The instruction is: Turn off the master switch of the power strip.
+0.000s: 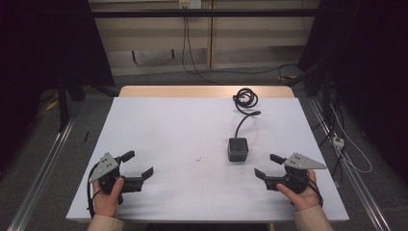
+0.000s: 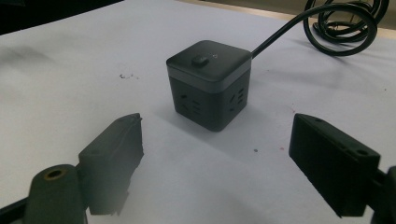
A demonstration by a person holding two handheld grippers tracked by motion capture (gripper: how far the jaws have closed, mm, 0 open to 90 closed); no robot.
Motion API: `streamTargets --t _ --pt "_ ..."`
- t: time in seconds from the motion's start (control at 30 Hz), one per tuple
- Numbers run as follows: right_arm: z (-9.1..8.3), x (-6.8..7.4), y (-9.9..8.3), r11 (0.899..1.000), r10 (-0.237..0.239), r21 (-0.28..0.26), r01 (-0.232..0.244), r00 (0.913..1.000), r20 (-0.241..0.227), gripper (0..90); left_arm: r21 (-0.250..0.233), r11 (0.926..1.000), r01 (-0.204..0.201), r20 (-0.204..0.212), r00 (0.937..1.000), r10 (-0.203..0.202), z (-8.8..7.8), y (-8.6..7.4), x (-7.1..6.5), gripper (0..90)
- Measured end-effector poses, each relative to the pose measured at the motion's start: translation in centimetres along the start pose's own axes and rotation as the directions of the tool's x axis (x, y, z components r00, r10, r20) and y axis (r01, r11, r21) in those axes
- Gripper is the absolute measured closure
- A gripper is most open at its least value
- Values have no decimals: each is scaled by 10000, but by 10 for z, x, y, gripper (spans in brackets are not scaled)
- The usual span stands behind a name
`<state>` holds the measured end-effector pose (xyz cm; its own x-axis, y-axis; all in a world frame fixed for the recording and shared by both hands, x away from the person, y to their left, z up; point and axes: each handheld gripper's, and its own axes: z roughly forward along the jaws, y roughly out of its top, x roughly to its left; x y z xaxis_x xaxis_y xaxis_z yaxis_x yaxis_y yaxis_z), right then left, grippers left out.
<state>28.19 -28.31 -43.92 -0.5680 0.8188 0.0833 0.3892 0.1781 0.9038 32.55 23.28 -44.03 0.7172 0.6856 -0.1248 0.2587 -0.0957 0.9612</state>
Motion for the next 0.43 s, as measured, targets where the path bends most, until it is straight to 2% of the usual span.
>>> streamTargets --t 0.43 --pt "4 0 -6 9998 -5 205 2 9999 149 155 236 9996 129 -51 9999 -127 3 -2 1 25"
